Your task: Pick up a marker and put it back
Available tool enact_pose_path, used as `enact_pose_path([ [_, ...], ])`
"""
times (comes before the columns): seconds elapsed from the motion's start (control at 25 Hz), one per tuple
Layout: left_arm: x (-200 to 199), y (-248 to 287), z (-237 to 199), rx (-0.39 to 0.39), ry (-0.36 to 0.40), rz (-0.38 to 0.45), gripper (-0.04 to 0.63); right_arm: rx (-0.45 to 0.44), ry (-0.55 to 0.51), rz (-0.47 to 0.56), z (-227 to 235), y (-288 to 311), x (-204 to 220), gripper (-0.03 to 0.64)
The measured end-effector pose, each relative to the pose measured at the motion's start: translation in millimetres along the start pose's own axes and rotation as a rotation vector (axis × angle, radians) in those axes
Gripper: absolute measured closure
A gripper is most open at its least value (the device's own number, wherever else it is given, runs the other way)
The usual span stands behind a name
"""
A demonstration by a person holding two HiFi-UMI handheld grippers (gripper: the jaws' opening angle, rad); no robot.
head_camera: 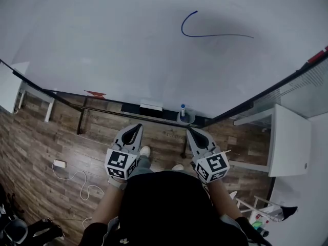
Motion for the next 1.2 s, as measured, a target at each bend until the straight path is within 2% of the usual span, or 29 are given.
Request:
enact_pose_path([
  [0.8, 1, -5, 9, 0.066, 0.0, -0.01, 0.577, 0.017, -0.001, -0.022, -10, -9, 10, 0.589],
  [1.2, 3, -2, 7, 0.067, 0.01, -0.023, 0.577, 0.031, 0.005, -0.02, -9, -8, 9, 0.589],
])
Point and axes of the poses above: the fingertips, and each gripper's own axes: y forward along the fingers, z to its right, x out of its underside, the point moved 4 cm from there along -y, backward along the fingers, and after that the axes turned 13 degrees about -x, right-handed, at the moved point
